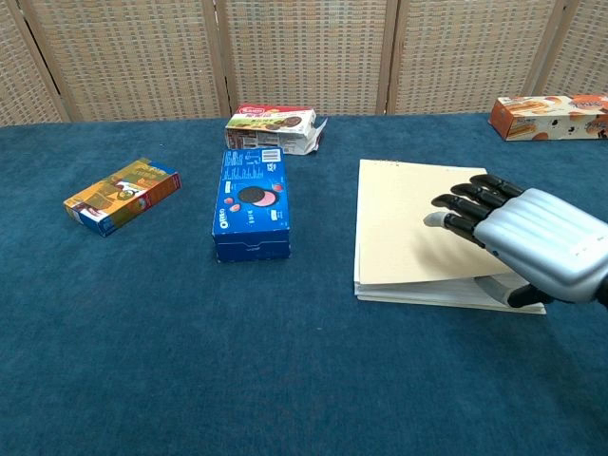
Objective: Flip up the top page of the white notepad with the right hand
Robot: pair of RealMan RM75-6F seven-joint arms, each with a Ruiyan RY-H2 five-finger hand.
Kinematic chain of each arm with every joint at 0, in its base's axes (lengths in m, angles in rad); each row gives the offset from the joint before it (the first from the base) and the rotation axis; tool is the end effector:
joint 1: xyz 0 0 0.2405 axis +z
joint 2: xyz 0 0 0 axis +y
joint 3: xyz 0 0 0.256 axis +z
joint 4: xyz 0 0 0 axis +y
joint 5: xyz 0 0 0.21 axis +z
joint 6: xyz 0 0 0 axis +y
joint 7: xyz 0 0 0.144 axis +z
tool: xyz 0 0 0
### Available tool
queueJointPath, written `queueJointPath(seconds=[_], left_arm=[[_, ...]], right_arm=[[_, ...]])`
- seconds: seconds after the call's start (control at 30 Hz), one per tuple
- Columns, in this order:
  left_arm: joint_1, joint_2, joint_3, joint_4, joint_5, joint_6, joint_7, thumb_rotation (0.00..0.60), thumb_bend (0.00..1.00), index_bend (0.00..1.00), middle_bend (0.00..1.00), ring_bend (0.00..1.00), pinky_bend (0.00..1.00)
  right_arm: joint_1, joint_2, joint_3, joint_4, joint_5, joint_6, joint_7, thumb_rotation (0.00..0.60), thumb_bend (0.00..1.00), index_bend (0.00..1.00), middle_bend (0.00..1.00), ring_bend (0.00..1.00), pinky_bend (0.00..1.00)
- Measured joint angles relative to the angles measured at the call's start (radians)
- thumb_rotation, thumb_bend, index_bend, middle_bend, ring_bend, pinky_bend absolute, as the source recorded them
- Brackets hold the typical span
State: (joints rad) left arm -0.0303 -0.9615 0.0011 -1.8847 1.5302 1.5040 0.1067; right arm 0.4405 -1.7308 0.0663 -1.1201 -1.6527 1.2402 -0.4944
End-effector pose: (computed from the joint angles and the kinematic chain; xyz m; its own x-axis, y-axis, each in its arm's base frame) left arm -0.2751 0.1517 0.1785 0.3900 0.0599 0.9189 0.9204 0.0056 -0.3910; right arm -0.2225 -0.2719 -0.0401 0.7333 0.1134 0.6703 -0.5610 -0.4560 0.6909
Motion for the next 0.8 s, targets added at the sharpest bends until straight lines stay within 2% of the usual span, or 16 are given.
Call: queueJointPath(seconds=[0.2,0.43,0.57,0.7,0.8], left_arm=[[-0.001,0.003,-0.001,0.001,-0.002,-0.002,-0.006,0.600,0.00,0.00,0.00,0.00,0.00],[-0.003,0.002,-0.001,-0.001,-0.006,-0.007,0.000,0.600,0.00,0.00,0.00,0.00,0.00],[-0.005,0.001,-0.003,-0.001,-0.010,-0.008,0.000,0.600,0.00,0.00,0.00,0.00,0.00],[-0.005,0.002,-0.003,-0.001,-0.012,-0.009,-0.003,0.600,0.00,0.00,0.00,0.00,0.00],[-0.006,0.003,-0.003,-0.002,-0.012,-0.009,-0.003,0.600,0.00,0.00,0.00,0.00,0.00]], right_arm=[[0.013,-0.012,0.011,0.030,0.012,-0.003,-0.014,0.600,0.52,0.16,0.15,0.05,0.00],[0.033,-0.056,0.053,0.083,0.041,0.020,-0.013,0.600,0.53,0.17,0.17,0.06,0.00],[0.048,-0.070,0.064,0.103,0.055,0.015,-0.012,0.600,0.54,0.19,0.24,0.15,0.04],[0.060,-0.082,0.068,0.125,0.056,0.019,-0.010,0.600,0.54,0.22,0.29,0.19,0.09],[0.066,-0.089,0.070,0.136,0.061,0.019,-0.004,0.600,0.54,0.29,0.37,0.24,0.11]])
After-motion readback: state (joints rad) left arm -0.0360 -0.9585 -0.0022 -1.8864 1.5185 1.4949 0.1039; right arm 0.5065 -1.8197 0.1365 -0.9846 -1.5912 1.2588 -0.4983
